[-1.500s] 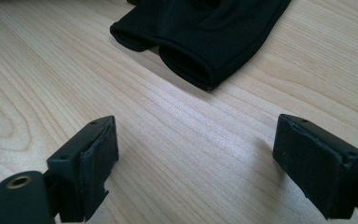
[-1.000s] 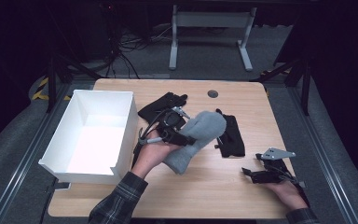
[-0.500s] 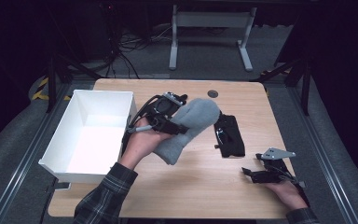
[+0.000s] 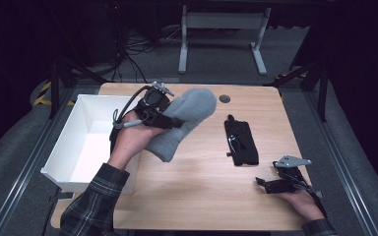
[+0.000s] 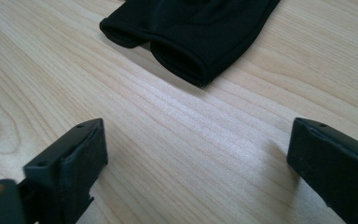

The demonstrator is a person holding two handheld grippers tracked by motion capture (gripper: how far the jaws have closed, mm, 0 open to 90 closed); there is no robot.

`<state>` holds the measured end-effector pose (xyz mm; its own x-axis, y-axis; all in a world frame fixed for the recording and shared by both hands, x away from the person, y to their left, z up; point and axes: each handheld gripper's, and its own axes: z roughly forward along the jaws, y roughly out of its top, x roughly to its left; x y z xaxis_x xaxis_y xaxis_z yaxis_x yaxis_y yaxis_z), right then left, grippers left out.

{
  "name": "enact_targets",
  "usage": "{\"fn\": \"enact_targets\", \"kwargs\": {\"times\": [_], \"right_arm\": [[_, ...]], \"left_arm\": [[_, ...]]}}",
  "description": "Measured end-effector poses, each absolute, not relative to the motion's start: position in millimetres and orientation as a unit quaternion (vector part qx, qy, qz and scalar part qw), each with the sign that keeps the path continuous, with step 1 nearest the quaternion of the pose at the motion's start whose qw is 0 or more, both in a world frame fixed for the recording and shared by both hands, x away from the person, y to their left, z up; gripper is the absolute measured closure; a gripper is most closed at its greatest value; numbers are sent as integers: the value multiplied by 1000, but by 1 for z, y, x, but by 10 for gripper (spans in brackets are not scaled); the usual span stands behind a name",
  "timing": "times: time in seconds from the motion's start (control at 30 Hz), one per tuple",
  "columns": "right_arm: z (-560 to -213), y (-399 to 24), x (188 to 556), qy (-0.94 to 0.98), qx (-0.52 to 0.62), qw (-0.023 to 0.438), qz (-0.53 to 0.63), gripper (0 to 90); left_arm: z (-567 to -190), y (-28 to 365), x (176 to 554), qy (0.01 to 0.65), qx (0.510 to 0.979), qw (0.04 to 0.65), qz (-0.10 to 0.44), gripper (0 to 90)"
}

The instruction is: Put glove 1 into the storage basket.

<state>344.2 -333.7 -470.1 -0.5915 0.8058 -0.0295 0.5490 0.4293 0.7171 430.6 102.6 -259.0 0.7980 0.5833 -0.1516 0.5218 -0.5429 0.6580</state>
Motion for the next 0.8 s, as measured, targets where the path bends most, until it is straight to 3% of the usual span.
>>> {"fn": "enact_targets", "kwargs": {"times": [0.8], "right_arm": [[-471,-333,345,826,412,186,337,0]], "left_arm": [[-247,219,428,415,826,375,74,634]]}}
